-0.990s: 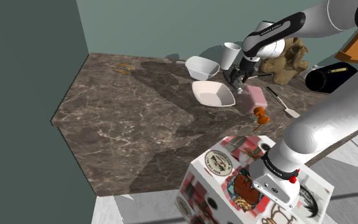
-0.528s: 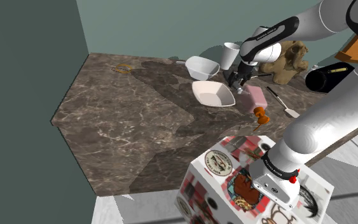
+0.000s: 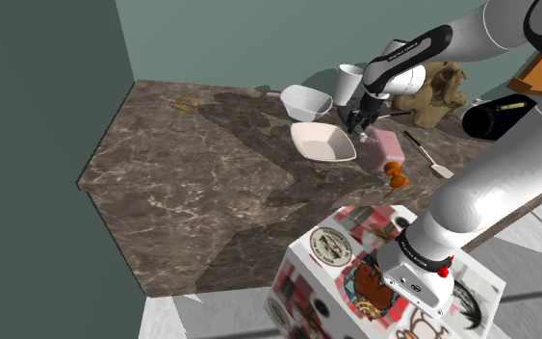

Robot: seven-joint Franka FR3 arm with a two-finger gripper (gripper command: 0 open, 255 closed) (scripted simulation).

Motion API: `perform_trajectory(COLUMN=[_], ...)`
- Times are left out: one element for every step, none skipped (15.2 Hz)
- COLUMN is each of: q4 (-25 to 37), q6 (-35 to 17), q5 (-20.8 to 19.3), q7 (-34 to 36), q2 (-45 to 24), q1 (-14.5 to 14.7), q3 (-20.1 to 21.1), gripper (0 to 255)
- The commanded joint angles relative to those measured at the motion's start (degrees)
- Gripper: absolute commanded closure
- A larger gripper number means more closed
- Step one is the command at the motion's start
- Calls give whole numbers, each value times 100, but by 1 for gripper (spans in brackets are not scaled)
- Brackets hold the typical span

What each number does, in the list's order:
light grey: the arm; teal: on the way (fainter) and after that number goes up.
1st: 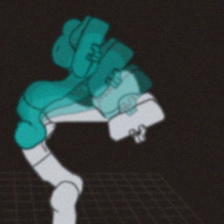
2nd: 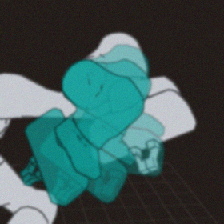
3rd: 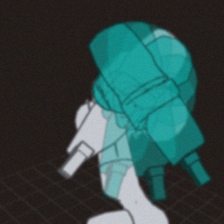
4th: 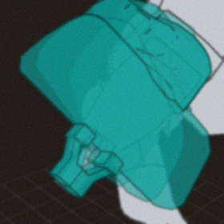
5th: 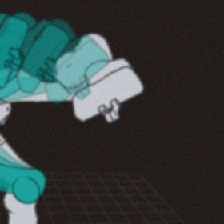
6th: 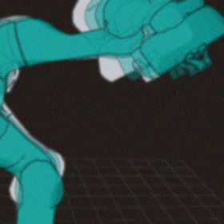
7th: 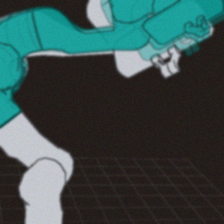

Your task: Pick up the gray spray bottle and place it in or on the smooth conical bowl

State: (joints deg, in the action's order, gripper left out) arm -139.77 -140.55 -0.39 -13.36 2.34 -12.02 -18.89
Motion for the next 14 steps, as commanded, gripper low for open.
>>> perform_trajectory(q4=[-5,-4,-2,2,3,-3,20,46,72,100,129,160,192,225], q6=[-1,-3,-1,1,1,-1,81,163,245,328,410,492,574,656], q5=[-1,0,1,2,2,-1,-31,-59,-85,-110,-133,-155,-176,-195], q7=[0,-2,-5,-2,-3,1,24,44,64,83,101,117,133,148], q2=[-7,-10,-10,-12,-13,-8,54,113,172,229,284,338,391,442], q1=[-1,-2,-3,-1,-2,-1,-3,-5,-7,-10,-12,-14,-16,-18], q3=[-2,-2,-4,-2,-2,-1,1,3,6,10,14,18,23,28], gripper=[255,255,255,255,255,255,255,255,255,255,255,255,255,255])
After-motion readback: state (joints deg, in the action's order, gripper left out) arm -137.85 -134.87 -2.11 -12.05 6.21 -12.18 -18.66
